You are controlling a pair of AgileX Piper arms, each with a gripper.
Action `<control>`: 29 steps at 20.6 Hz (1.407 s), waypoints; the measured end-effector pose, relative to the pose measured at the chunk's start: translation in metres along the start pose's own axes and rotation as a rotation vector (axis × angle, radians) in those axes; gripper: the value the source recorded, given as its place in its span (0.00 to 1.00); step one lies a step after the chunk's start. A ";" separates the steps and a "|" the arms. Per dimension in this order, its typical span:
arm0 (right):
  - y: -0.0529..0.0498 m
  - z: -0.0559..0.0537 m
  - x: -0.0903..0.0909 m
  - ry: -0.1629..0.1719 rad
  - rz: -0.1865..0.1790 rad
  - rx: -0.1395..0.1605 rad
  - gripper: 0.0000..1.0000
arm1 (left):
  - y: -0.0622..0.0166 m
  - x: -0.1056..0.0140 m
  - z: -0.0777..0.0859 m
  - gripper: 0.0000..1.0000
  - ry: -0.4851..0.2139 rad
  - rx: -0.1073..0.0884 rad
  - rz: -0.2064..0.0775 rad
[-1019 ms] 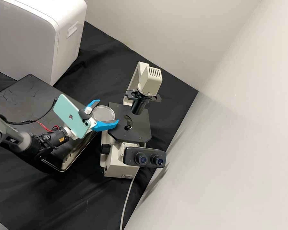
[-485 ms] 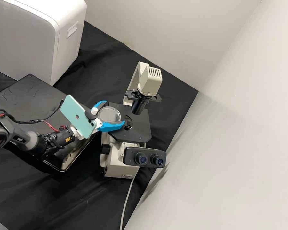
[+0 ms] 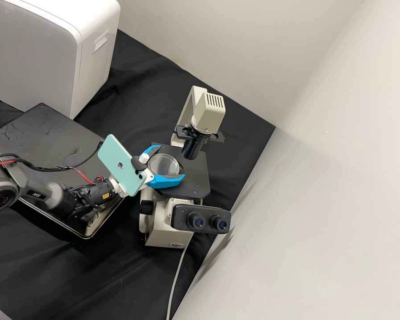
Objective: Place the petri dish on the microscope
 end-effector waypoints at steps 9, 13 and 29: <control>-0.017 0.003 0.042 0.008 -0.006 -0.048 0.00 | -0.0021 0.001 0.000 1.00 0.001 0.003 -0.012; -0.018 0.005 0.056 0.008 0.013 -0.045 0.00 | -0.0030 0.000 0.003 1.00 -0.012 0.001 -0.016; -0.018 0.008 0.055 0.006 0.024 -0.056 0.00 | -0.0032 0.000 0.003 1.00 -0.013 -0.001 -0.017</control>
